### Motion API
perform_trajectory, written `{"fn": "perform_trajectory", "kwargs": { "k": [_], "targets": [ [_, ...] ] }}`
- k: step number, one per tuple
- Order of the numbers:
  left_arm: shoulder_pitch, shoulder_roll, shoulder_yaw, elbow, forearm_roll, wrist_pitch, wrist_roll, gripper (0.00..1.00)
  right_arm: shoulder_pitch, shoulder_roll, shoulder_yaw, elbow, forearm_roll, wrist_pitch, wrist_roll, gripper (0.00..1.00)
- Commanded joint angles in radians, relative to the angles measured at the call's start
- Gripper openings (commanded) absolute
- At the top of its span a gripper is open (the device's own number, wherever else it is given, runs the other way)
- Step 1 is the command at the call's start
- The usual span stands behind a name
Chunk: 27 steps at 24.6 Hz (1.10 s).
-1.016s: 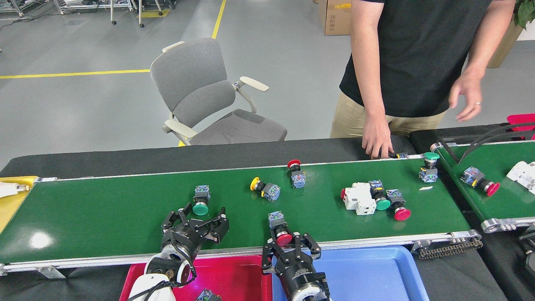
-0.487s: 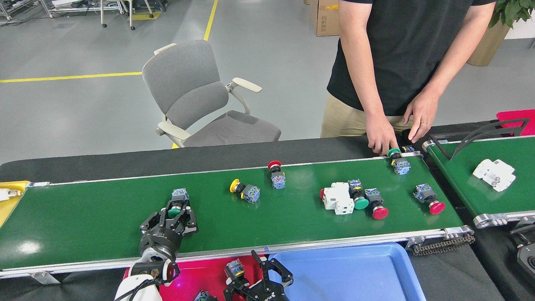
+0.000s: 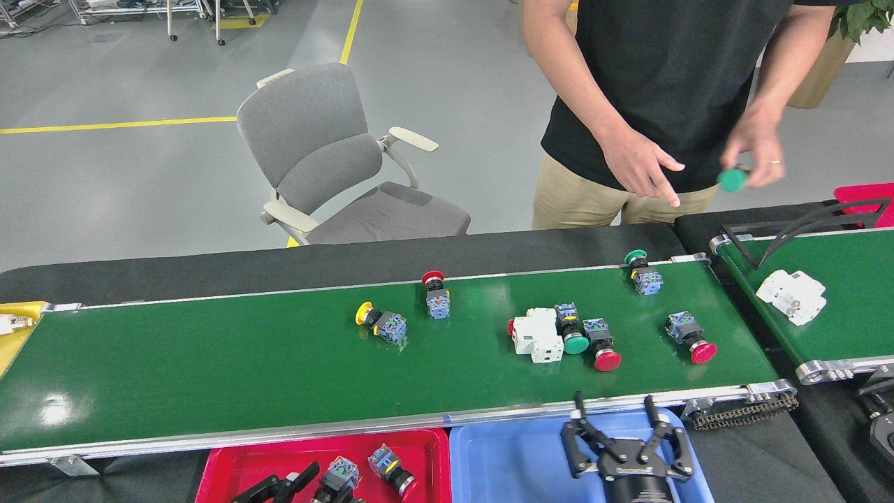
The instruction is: Pick switch part from conveyor to tray
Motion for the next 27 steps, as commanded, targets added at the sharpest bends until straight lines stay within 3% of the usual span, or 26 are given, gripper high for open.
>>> {"fn": "perform_trajectory", "kwargs": {
  "k": [1, 5, 9, 15, 19, 20, 21, 22, 24, 27],
  "targets": [
    [-0.003, -0.003, 0.035, -0.016, 0.009, 0.003, 0.006, 1.0, -0.002, -0.014, -0.005, -0.007, -0.022, -0.024, -0.003, 1.0],
    [-0.046, -0.052, 0.184, -0.016, 0.011, 0.172, 0.007, 1.0, -0.023, -0.017, 0.015, 0.002, -0.008, -0.026, 0.014, 1.0],
    [-0.075, -0.052, 0.253, -0.011, 0.02, 0.302, 0.009, 1.0, -0.097, -0.013, 0.11, 0.032, 0.04, -0.021, 0.128, 1.0],
    [-0.113, -0.057, 0.236, -0.011, 0.018, 0.308, 0.003, 1.0, -0.236, 0.015, 0.18, 0.172, 0.041, -0.024, 0.183, 1.0],
    [-0.256, -0.06, 0.144, 0.027, 0.006, 0.346, -0.048, 1.0, -0.35, 0.075, 0.208, 0.304, 0.043, -0.023, 0.191, 0.99],
    [-0.29, -0.058, 0.112, 0.041, 0.006, 0.373, -0.083, 1.0, -0.368, 0.086, 0.217, 0.33, 0.044, -0.023, 0.191, 0.94],
    [-0.319, -0.058, 0.078, 0.055, 0.006, 0.399, -0.111, 1.0, -0.382, 0.087, 0.223, 0.342, 0.043, -0.024, 0.191, 0.81],
    [-0.349, -0.058, 0.043, 0.078, 0.006, 0.432, -0.132, 1.0, -0.393, 0.084, 0.236, 0.348, 0.044, -0.026, 0.192, 0.61],
    [-0.4, -0.058, -0.011, 0.135, 0.006, 0.507, -0.143, 1.0, -0.397, 0.072, 0.272, 0.35, 0.046, -0.027, 0.203, 0.36],
    [-0.472, -0.051, -0.072, 0.24, 0.006, 0.584, -0.143, 1.0, -0.404, 0.061, 0.292, 0.348, 0.043, -0.027, 0.214, 0.15]
  ]
}}
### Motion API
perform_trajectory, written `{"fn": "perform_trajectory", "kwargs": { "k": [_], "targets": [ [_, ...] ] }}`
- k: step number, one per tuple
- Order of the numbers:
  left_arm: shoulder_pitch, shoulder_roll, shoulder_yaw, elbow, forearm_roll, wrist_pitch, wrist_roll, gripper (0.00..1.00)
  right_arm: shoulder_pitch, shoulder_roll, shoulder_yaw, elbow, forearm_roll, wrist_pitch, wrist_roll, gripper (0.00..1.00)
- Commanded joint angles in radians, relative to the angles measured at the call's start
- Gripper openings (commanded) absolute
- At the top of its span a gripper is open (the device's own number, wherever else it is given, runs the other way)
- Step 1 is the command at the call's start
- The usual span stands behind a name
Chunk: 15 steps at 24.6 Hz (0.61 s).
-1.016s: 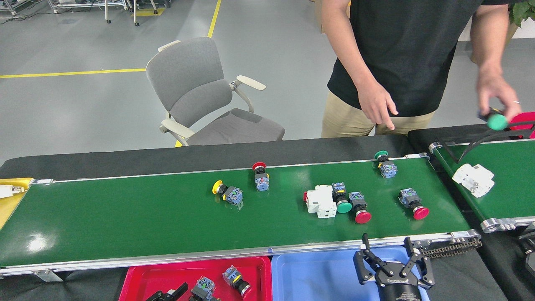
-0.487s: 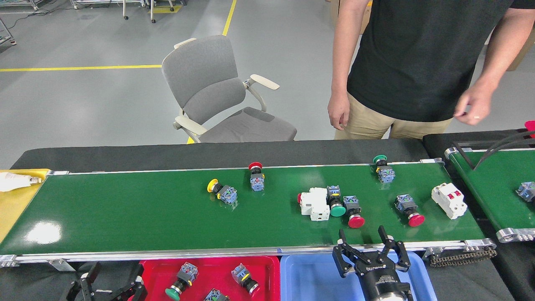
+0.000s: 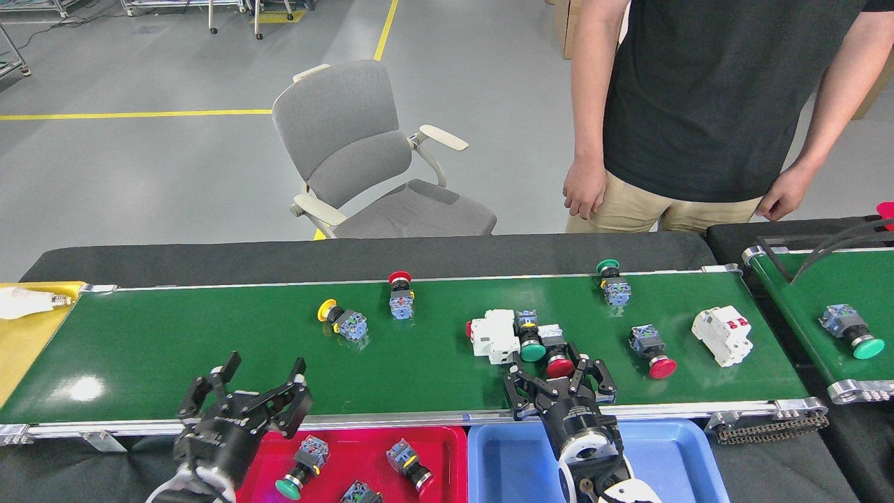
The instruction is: Pick switch part from conveyor to tray
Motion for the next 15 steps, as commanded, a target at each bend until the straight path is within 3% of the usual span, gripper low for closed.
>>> {"fn": "perform_trajectory", "kwargs": {
  "k": [1, 6, 10, 13, 14, 15],
  "targets": [
    [-0.055, 0.007, -0.017, 0.057, -0.002, 0.07, -0.004, 1.0, -0.021, -0.003, 0.004, -0.01, -0.002, -0.005, 0.005, 0.12],
    [-0.164, 0.016, -0.013, 0.199, -0.002, 0.099, -0.003, 1.0, -0.017, 0.006, 0.03, -0.05, 0.001, -0.048, 0.005, 0.03],
    [-0.173, 0.018, -0.009, 0.259, -0.002, 0.103, 0.0, 1.0, 0.003, 0.005, 0.154, -0.134, 0.002, -0.048, 0.004, 0.02],
    [-0.199, 0.03, 0.0, 0.307, -0.002, 0.129, 0.002, 1.0, 0.031, 0.0, 0.32, -0.2, 0.004, -0.048, -0.001, 0.04],
    [-0.21, 0.05, 0.009, 0.322, -0.001, 0.139, 0.002, 1.0, 0.038, -0.001, 0.387, -0.219, 0.005, -0.048, -0.004, 0.22],
    [-0.218, 0.061, 0.015, 0.331, -0.001, 0.142, 0.002, 1.0, 0.046, -0.001, 0.421, -0.23, 0.008, -0.048, -0.006, 0.55]
  ]
}}
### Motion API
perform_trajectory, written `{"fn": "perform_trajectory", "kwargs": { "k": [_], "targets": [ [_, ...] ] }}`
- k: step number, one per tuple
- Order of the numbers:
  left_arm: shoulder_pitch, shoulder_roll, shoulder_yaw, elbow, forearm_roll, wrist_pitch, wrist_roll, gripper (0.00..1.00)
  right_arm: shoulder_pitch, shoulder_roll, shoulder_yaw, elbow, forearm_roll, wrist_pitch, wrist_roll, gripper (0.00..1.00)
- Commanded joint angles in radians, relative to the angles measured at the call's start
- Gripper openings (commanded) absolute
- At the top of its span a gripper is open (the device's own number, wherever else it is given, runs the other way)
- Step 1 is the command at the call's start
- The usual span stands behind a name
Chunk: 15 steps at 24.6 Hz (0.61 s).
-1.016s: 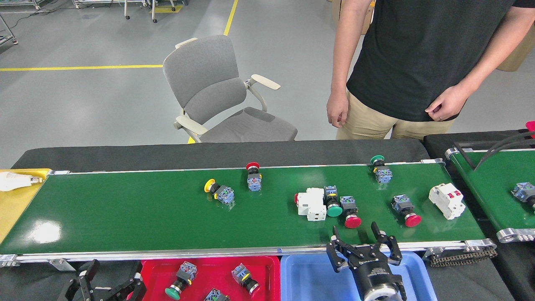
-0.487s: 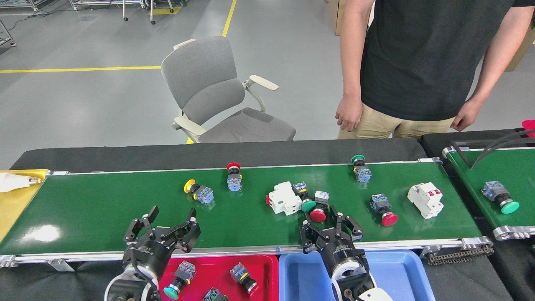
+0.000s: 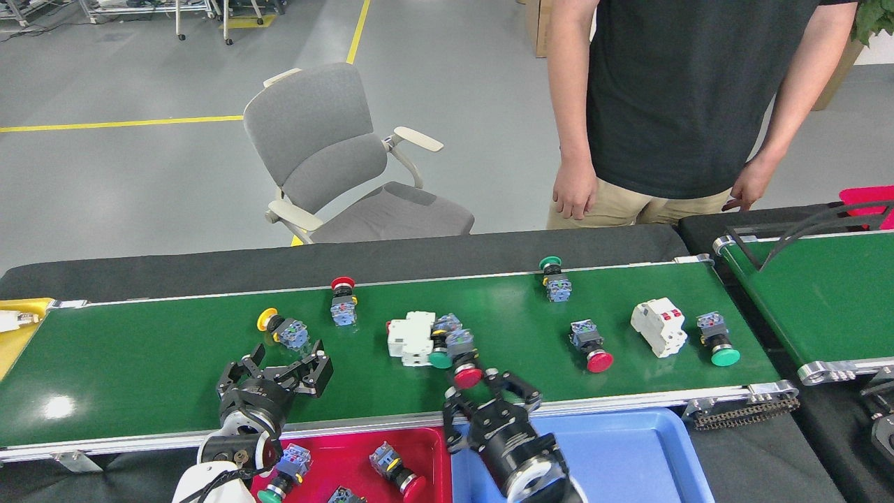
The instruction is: Pick switch part from conveyor to tray
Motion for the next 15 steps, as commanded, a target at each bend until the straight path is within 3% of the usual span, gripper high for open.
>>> {"fn": "perform_trajectory", "kwargs": {
  "k": [1, 9, 11, 13, 14, 15],
  "targets": [
    [-0.031, 0.027, 0.019, 0.017, -0.001, 0.018, 0.01, 1.0, 0.002, -0.001, 0.059, -0.034, 0.006, -0.002, -0.015, 1.0],
    [-0.103, 0.035, 0.038, 0.129, -0.001, 0.069, 0.05, 0.98, 0.017, -0.019, 0.077, -0.109, 0.003, 0.002, -0.027, 1.0],
    [-0.101, 0.047, 0.042, 0.137, -0.001, 0.097, 0.051, 0.97, 0.06, -0.076, -0.015, -0.169, -0.002, 0.006, -0.065, 1.0],
    [-0.1, 0.065, 0.044, 0.158, -0.001, 0.132, 0.053, 0.92, 0.135, -0.076, -0.13, -0.181, -0.002, 0.007, -0.133, 1.0],
    [-0.1, 0.076, 0.045, 0.175, -0.001, 0.153, 0.056, 0.86, 0.168, -0.076, -0.207, -0.183, -0.003, 0.007, -0.166, 1.0],
    [-0.1, 0.085, 0.045, 0.194, 0.007, 0.17, 0.064, 0.74, 0.194, -0.07, -0.291, -0.181, -0.006, 0.007, -0.191, 1.0]
  ]
}}
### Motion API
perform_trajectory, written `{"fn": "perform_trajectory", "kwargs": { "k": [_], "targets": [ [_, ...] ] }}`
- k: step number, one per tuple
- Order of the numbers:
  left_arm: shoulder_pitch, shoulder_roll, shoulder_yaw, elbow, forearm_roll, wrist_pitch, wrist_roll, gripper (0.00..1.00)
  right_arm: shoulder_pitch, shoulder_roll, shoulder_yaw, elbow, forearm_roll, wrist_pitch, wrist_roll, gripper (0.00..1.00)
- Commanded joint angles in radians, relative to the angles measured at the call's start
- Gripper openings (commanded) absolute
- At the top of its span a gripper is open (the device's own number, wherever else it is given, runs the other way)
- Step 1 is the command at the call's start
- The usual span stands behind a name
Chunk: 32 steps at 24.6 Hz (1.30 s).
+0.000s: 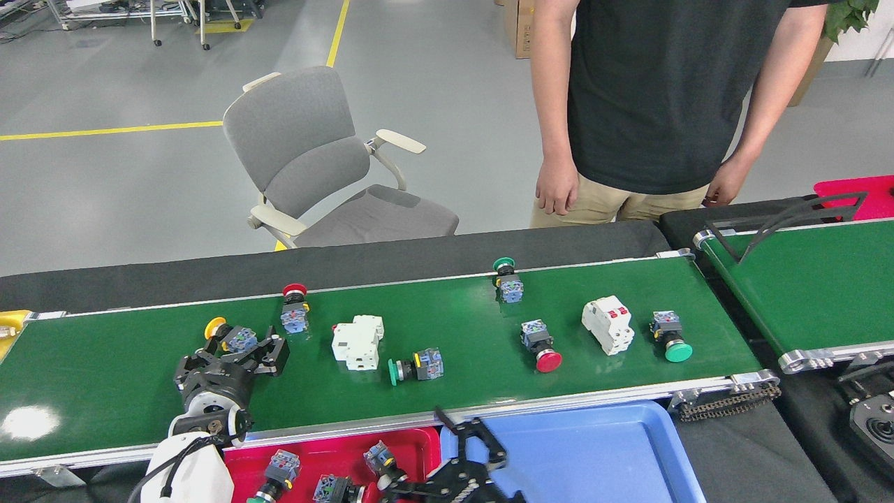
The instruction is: Pick switch part from conveyor to tray
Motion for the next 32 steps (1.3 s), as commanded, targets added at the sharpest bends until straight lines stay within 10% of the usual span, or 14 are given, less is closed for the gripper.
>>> {"fn": "perform_trajectory", "kwargs": {
  "k": [1, 7, 13, 16, 21, 28, 32],
  "targets": [
    [-0.016, 0.021, 0.005, 0.015, 0.007, 0.037, 0.024, 0.64, 0.03, 0.017, -0.128, -0.017, -0.003, 0.004, -0.07, 1.0],
    [0.035, 0.022, -0.007, -0.037, 0.042, -0.032, 0.162, 0.16, 0.072, 0.03, -0.311, 0.049, -0.003, 0.004, -0.071, 1.0],
    [0.259, 0.018, -0.007, -0.37, 0.047, -0.343, 0.16, 0.1, 0.066, 0.036, -0.298, 0.051, 0.006, -0.002, -0.061, 1.0],
    [0.394, 0.025, -0.007, -0.532, 0.047, -0.57, 0.151, 0.17, 0.023, 0.036, -0.254, 0.052, 0.006, 0.001, -0.019, 1.0],
    [0.532, 0.024, 0.002, -0.666, 0.05, -0.875, 0.145, 1.0, -0.072, 0.062, -0.157, 0.097, 0.009, 0.004, 0.103, 1.0],
    [0.552, 0.021, 0.024, -0.669, 0.048, -0.866, 0.145, 1.0, -0.181, 0.157, -0.088, 0.218, 0.011, 0.005, 0.197, 1.0],
    [0.556, -0.018, 0.171, -0.66, 0.05, -0.622, 0.15, 1.0, -0.234, 0.186, -0.087, 0.298, 0.017, 0.005, 0.212, 1.0]
  ]
}}
